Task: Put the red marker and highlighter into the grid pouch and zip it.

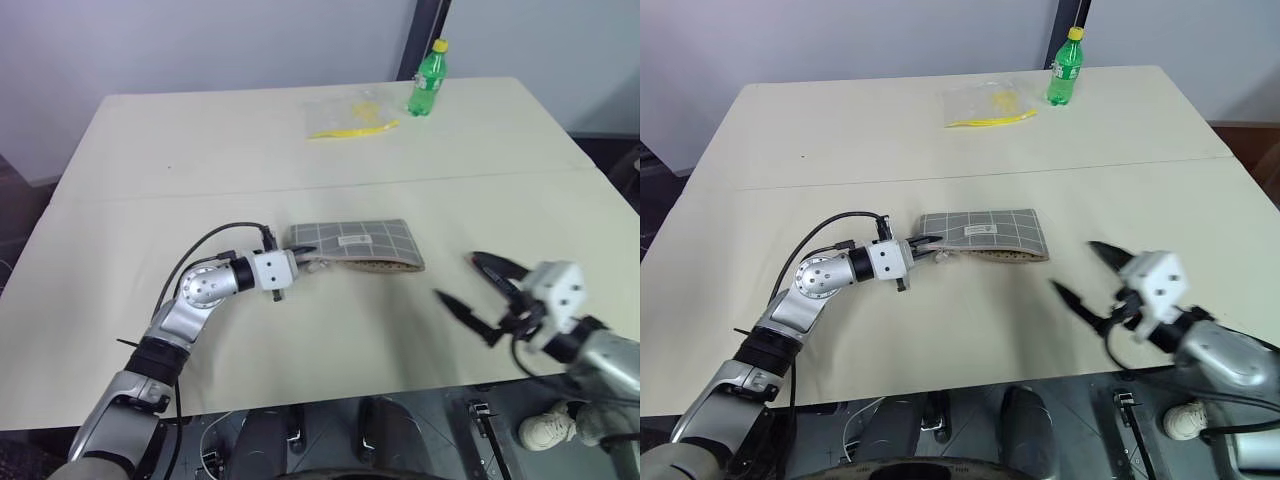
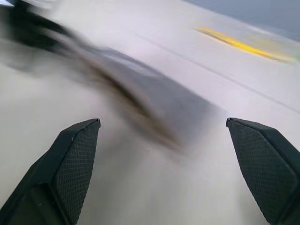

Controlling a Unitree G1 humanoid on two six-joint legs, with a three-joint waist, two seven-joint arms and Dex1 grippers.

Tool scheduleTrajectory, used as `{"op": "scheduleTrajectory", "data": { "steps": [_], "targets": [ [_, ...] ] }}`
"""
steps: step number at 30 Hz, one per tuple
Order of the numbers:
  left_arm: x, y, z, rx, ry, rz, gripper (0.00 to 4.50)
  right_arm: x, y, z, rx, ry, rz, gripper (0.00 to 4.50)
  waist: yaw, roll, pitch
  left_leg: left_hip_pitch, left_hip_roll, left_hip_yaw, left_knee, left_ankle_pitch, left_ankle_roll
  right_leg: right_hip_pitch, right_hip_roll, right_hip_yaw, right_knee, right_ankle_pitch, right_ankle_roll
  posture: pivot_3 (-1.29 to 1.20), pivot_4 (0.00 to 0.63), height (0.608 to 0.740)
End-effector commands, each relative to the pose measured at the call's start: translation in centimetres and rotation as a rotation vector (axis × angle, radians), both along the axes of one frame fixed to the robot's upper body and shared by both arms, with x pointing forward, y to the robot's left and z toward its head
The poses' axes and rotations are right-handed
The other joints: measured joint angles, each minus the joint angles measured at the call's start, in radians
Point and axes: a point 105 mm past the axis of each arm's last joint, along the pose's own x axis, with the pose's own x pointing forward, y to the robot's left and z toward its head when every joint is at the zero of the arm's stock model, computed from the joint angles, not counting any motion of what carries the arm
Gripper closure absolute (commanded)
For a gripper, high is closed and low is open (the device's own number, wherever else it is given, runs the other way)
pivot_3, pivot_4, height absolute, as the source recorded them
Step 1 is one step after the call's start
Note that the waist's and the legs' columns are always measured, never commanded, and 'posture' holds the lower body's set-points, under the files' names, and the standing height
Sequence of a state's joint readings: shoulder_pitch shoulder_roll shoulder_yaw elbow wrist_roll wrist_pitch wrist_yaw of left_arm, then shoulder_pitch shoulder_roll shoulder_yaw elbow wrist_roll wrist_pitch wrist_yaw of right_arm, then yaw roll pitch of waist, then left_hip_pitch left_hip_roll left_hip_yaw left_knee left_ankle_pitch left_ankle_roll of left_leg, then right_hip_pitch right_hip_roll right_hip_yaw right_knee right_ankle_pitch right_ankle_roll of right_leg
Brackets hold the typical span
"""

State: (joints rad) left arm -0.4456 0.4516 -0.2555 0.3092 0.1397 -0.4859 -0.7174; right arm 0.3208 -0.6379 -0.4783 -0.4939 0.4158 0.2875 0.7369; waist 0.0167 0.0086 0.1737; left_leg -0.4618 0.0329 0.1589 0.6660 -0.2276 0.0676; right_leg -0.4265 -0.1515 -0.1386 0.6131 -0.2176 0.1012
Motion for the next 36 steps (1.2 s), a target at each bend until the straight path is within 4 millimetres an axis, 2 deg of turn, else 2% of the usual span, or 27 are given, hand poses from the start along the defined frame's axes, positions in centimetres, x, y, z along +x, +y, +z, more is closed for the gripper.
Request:
{"op": "scheduleTrajectory", "data": {
  "steps": [1,4,8,14,17,18,23,24,25,27,31,34,36],
  "targets": [
    [0.0,-0.4,0.7,-0.021,-0.026,-0.019,4.5,-0.7,-3.9,-0.1,-0.079,0.027,-0.137,0.02,-0.001,0.0,0.0,0.0,0.0,0.0,0.0,0.0,0.0,0.0,0.0,0.0,0.0,0.0,0.0,0.0,0.15,0.74],
    [0.0,-0.6,0.7,-0.018,-0.03,-0.026,4.5,-0.6,-5.7,-1.0,-0.068,0.095,-0.214,0.02,-0.008,0.001,0.0,0.0,0.0,0.0,-0.001,0.0,0.0,0.0,0.0,0.0,0.0,0.0,0.0,0.0,0.15,0.74],
    [0.2,-0.9,0.8,-0.011,-0.037,-0.038,4.5,-0.4,-7.2,-3.6,-0.096,0.216,-0.27,0.02,-0.005,0.001,0.0,0.001,0.001,0.0,-0.001,0.0,0.0,-0.001,0.0,0.0,0.0,0.0,0.0,0.0,0.15,0.74],
    [0.2,-0.7,0.9,-0.006,-0.045,-0.031,4.5,1.2,-8.4,-4.4,0.029,0.268,-0.359,0.02,-0.004,0.001,0.0,0.0,0.0,0.0,-0.001,0.0,0.0,-0.001,0.0,0.0,0.0,0.0,0.0,0.0,0.15,0.74],
    [0.2,-0.5,1.0,-0.006,-0.048,-0.025,4.5,1.3,-8.1,-4.9,0.072,0.32,-0.337,0.79,-0.003,0.001,0.0,0.0,0.0,0.0,-0.001,0.0,0.0,-0.001,0.0,0.0,0.0,0.0,0.0,0.0,0.15,0.74],
    [0.2,-0.5,1.0,-0.006,-0.049,-0.023,4.5,1.4,-7.8,-4.9,0.083,0.326,-0.326,1.3,-0.003,0.001,0.0,0.0,0.0,0.0,-0.001,0.0,0.0,0.0,0.0,0.0,0.0,0.0,0.0,0.0,0.15,0.74],
    [0.2,-0.5,1.0,-0.005,-0.051,-0.019,4.5,0.5,-5.2,-4.9,0.094,0.397,-0.194,3.93,-0.003,0.001,0.0,0.0,0.0,0.0,-0.001,0.0,0.0,0.0,0.0,0.0,0.0,0.0,0.0,0.0,0.15,0.74],
    [0.2,-0.5,1.0,-0.005,-0.05,-0.019,4.5,0.4,-4.6,-4.5,0.086,0.389,-0.167,4.21,-0.003,0.001,0.0,0.0,0.0,0.0,-0.001,0.0,0.0,0.0,0.0,0.0,0.0,0.0,0.0,0.0,0.15,0.74],
    [0.2,-0.5,1.0,-0.004,-0.05,-0.019,4.5,0.5,-3.9,-3.9,0.101,0.378,-0.139,4.19,-0.004,0.001,0.0,0.0,0.0,0.0,-0.001,0.0,0.0,0.0,0.0,0.0,0.0,0.0,0.0,0.0,0.15,0.74],
    [0.3,-0.6,1.0,-0.002,-0.05,-0.02,4.5,0.4,-1.0,-1.6,0.149,0.334,-0.004,4.19,-0.004,0.001,0.0,0.0,0.0,0.0,-0.001,0.0,0.0,0.0,0.0,0.0,0.0,0.0,0.0,0.0,0.15,0.74],
    [0.5,-0.9,1.0,0.001,-0.051,-0.024,4.5,-1.3,3.9,1.5,0.218,0.314,0.261,4.19,-0.004,0.001,0.0,0.0,0.001,0.0,-0.001,0.0,0.0,0.001,0.0,0.0,0.001,0.0,0.0,0.0,0.15,0.74],
    [0.6,-1.2,1.1,0.003,-0.055,-0.03,4.5,-2.0,5.9,1.3,0.162,0.352,0.344,4.19,0.0,0.0,0.0,0.0,0.0,-0.002,-0.001,0.0,0.0,0.0,0.0,0.0,0.0,0.0,0.0,0.0,0.15,0.74],
    [0.6,-1.4,1.3,0.0,-0.058,-0.035,4.5,-1.5,6.1,0.1,0.085,0.368,0.319,4.19,-0.001,0.0,0.0,0.0,0.0,-0.001,-0.001,-0.001,0.001,0.0,-0.001,0.0,-0.002,0.0,0.0,0.0,0.15,0.74]
  ]
}}
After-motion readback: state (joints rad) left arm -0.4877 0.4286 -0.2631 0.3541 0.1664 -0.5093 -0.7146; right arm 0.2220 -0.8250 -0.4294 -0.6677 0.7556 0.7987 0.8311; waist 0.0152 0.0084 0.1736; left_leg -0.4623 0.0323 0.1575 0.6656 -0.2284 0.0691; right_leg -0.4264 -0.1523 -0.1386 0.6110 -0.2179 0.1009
